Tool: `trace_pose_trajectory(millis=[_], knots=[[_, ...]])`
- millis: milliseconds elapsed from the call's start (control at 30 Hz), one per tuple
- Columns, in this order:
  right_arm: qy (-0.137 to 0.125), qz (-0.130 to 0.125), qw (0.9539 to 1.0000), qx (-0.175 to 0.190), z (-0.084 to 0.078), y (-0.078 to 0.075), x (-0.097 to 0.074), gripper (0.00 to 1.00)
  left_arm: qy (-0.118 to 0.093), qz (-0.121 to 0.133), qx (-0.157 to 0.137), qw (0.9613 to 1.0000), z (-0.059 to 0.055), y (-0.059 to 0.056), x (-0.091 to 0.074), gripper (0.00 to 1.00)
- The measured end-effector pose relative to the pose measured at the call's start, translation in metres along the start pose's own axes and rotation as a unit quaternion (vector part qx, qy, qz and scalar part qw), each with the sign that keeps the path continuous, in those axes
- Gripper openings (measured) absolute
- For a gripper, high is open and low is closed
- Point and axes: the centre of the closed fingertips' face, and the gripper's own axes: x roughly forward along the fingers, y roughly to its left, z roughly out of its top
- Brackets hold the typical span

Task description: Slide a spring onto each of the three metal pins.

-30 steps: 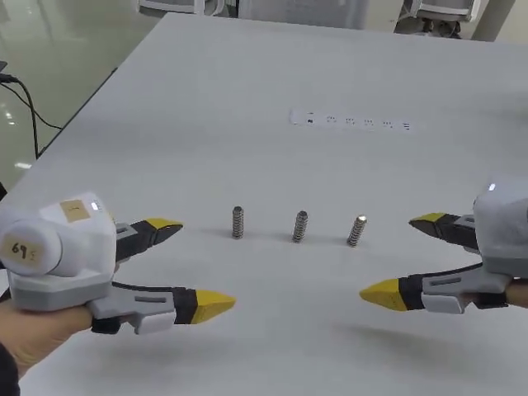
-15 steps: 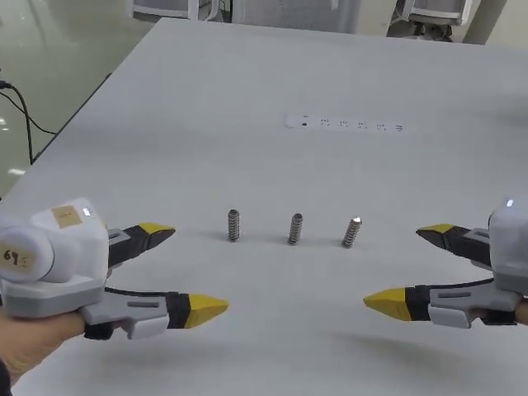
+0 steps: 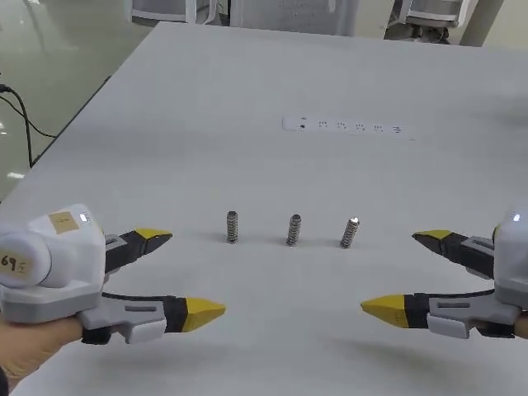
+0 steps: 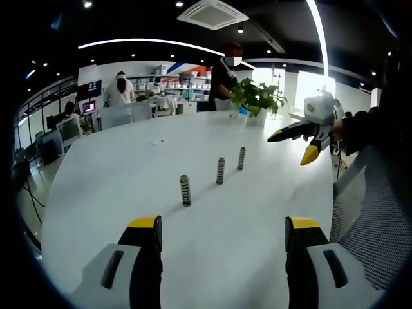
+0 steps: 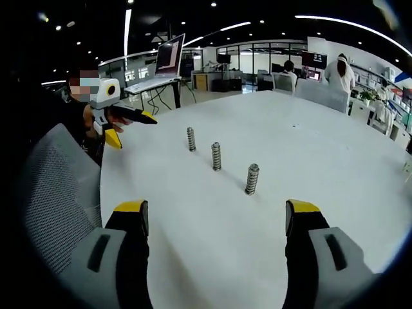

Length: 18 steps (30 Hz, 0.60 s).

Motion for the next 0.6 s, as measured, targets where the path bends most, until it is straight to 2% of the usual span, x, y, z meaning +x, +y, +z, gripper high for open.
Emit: trace_pose_trajectory(millis=[100,600], knots=[[-0.009,-0.003,1.0000,0.002,0.0022,-0.0009,0.0001,0.90,0.000,0.002,-0.002,1.0000,-0.0010,0.0000,-0.0006,0.77],[-0.009,-0.005,0.9999,0.006,0.0016,-0.0022,-0.0001,0.90,-0.002,0.004,-0.006,1.0000,-0.0025,0.0011,-0.0004,0.77]])
